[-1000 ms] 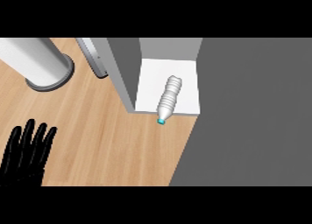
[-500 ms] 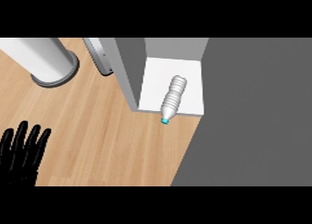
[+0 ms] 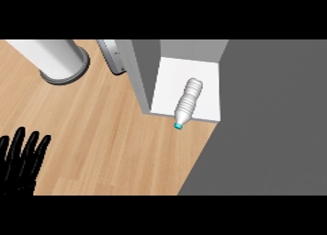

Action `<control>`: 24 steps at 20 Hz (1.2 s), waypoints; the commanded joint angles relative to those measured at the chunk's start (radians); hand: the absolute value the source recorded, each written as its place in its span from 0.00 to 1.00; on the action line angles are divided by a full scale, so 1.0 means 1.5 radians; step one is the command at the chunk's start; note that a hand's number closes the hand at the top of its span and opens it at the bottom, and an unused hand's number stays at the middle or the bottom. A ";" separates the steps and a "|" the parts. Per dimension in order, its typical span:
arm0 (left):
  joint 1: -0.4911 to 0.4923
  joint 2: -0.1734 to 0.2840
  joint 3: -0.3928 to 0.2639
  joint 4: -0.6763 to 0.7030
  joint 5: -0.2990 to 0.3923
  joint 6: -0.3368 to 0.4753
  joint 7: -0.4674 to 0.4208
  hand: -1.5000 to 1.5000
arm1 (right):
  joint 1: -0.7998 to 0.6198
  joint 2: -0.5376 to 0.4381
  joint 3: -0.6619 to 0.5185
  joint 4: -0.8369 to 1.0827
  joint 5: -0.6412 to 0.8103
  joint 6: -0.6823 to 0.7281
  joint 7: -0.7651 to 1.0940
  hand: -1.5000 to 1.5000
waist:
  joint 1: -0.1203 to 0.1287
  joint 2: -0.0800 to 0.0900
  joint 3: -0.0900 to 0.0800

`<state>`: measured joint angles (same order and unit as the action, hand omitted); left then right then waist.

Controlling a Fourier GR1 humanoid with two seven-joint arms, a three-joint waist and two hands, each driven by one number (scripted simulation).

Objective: Pick up the bottled water, place it into the cabinet and close the cabinet

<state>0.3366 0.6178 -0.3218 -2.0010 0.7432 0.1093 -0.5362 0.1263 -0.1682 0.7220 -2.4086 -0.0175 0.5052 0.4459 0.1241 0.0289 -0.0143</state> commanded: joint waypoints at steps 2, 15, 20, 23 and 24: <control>-0.003 0.013 0.006 -0.002 0.007 -0.022 0.003 0.00 | 0.005 0.094 0.075 0.130 -0.105 -0.044 0.053 1.00 | 0.032 0.017 0.000; 0.008 0.020 0.032 0.003 0.020 -0.026 0.001 0.00 | 0.031 0.108 -0.103 0.123 -0.196 -0.165 0.002 1.00 | -0.016 0.007 0.003; 0.022 0.019 0.033 0.003 0.027 -0.035 -0.002 0.00 | 0.031 0.108 -0.133 0.134 -0.201 -0.204 -0.018 1.00 | -0.015 0.009 0.002; 0.017 0.020 0.032 -0.004 0.028 -0.040 -0.001 0.00 | 0.004 0.108 -0.170 0.164 -0.209 -0.223 -0.035 1.00 | -0.007 0.013 0.004; 0.025 0.017 0.031 0.003 0.025 -0.045 -0.011 0.00 | -0.008 0.108 -0.185 0.170 -0.214 -0.241 -0.031 1.00 | 0.001 0.010 0.002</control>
<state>0.3669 0.6454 -0.2731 -1.9995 0.7790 0.0556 -0.5437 0.1964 -0.1072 0.5011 -2.2597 -0.3856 0.3285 0.4027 0.1137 0.0378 -0.0130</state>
